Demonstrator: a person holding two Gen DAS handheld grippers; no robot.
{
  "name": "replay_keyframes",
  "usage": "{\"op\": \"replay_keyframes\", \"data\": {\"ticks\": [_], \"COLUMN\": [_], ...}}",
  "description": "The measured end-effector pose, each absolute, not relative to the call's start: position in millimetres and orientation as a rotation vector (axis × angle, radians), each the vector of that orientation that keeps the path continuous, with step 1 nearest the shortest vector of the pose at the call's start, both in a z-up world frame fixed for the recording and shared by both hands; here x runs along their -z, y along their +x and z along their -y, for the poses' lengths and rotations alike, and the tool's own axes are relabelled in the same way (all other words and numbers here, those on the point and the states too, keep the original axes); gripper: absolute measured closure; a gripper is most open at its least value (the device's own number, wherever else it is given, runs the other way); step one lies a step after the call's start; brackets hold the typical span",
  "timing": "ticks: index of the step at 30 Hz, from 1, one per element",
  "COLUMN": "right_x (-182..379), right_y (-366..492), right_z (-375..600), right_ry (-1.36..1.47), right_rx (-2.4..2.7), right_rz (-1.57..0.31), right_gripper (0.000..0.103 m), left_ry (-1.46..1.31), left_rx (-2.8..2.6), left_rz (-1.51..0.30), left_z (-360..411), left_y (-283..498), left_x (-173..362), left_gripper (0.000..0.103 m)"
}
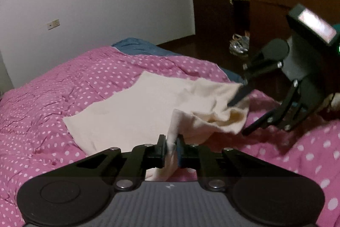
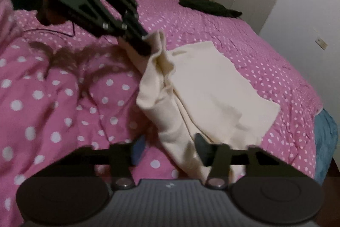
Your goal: Fold clothes
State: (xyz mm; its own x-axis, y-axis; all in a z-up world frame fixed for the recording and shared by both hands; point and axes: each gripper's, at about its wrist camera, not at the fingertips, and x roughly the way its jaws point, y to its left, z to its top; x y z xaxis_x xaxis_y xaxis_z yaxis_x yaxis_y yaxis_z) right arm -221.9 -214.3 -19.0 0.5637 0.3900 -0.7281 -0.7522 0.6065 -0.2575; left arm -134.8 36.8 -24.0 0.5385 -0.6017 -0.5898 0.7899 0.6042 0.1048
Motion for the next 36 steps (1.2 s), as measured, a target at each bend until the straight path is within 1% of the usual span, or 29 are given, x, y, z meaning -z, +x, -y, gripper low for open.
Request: {"op": "replay_keyframes", "data": {"ticks": [2,4,5,8,15,21,26,32,36], "right_x": [18,15,14,10,-16,-38,-43,-22,7], "right_y": [-216,-211,-209,-200,-165,-110,-59,-2,29], "right_z": [215,218,219,219,228,231,227,223,225], "right_ry": [-0.561,-0.528,-0.521,-0.495,-0.404,-0.346,-0.345,-0.353,-0.335], "right_rx": [-0.719,-0.718,-0.718,-0.68,-0.641,-0.611,-0.582,-0.543,-0.513], "right_rz": [-0.688,-0.695,-0.697,-0.72,-0.69,-0.65,-0.643,-0.687,-0.746], "right_gripper": [0.076,0.082,0.087,0.094,0.096,0.096,0.096,0.097,0.097], "left_ry": [0.375,0.375,0.379,0.359,0.297,0.229,0.206,0.209,0.206], "left_rx": [0.851,0.853,0.855,0.843,0.79,0.719,0.668,0.602,0.564], "left_rz": [-0.545,-0.548,-0.55,-0.559,-0.545,-0.53,-0.541,-0.615,-0.679], "left_z": [-38,-38,-38,-40,-43,-45,-41,-32,-29], "left_y": [-131,-131,-130,-125,-97,-47,4,68,98], "left_x": [23,24,26,25,10,-11,-17,4,27], "left_gripper": [0.092,0.092,0.092,0.092,0.092,0.093,0.093,0.092,0.092]}}
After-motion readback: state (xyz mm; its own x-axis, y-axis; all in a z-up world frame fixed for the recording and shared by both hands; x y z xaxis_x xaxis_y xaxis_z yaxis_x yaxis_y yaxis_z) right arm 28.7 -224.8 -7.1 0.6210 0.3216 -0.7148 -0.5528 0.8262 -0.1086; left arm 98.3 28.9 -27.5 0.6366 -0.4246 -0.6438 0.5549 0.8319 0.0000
